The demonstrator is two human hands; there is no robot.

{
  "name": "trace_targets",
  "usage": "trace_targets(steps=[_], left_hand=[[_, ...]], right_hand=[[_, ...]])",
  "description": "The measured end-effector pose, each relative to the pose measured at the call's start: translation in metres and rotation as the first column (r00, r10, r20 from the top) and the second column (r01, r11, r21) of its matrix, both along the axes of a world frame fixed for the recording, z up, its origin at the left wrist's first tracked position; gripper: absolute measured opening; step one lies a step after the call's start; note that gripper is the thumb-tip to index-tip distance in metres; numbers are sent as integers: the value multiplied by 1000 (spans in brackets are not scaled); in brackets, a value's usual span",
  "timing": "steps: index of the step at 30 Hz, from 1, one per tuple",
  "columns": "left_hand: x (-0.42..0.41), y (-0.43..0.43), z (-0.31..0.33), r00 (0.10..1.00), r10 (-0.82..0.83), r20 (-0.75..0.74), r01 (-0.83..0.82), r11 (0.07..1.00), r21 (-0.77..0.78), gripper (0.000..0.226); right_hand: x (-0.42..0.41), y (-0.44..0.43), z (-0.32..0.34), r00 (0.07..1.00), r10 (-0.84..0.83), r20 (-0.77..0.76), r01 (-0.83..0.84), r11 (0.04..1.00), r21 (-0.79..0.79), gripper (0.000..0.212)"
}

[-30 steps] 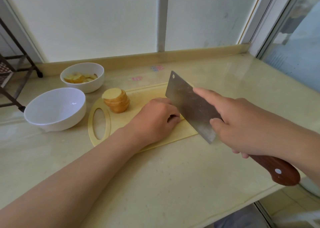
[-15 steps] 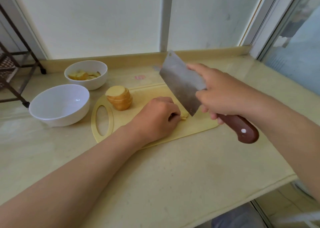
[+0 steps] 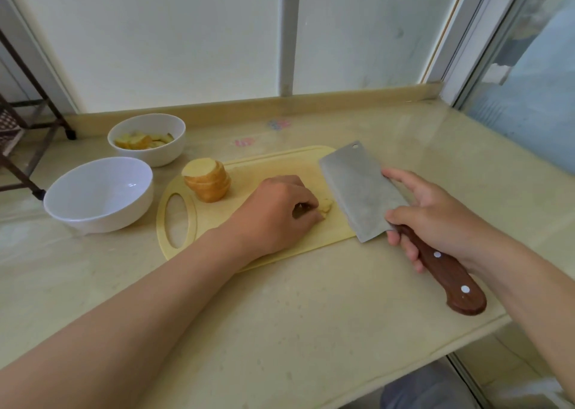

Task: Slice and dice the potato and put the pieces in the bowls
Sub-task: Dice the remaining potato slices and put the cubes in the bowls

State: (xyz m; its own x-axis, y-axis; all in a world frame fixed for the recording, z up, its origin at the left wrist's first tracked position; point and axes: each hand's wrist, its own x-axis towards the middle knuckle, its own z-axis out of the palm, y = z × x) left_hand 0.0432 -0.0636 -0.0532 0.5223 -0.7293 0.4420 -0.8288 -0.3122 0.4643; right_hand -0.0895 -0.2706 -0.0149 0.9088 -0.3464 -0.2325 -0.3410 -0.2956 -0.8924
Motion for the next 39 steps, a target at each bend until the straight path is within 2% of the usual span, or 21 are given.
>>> trace_targets(steps=[5,13,17,23,25,29,33,36,39], left_hand=[[0,0,-4,999,-14,37,15,1000,-27,9],[2,-2,-4,999,-5,37,8,997,-77,10],[0,-2,7,999,27,-36,-30,995,-92,8],[6,7,40,965,131,-229,-148,987,-57,12],[13,14,52,963,145,-226,-154,988,-23,7],[30,35,73,971,234,-41,-226,965,135,44],[53,62,90,863,474,177,-504,837,214,84],[73,87,98,758,627,179,-652,718,244,97],[90,112,97,696,708,119,-705,642,302,101]], right_hand=[[4,17,-7,997,81,0,-81,996,48,76],[3,19,-1,993,121,-7,-120,987,108,72],[6,19,1,994,112,11,-112,975,193,68],[23,32,10,991,116,73,-132,950,282,64],[32,40,17,987,120,105,-146,945,292,62],[57,60,32,978,135,157,-176,942,286,61],[89,89,48,960,204,191,-252,926,282,62],[117,117,61,937,281,207,-329,909,254,55],[141,144,66,925,321,201,-363,903,229,54]])
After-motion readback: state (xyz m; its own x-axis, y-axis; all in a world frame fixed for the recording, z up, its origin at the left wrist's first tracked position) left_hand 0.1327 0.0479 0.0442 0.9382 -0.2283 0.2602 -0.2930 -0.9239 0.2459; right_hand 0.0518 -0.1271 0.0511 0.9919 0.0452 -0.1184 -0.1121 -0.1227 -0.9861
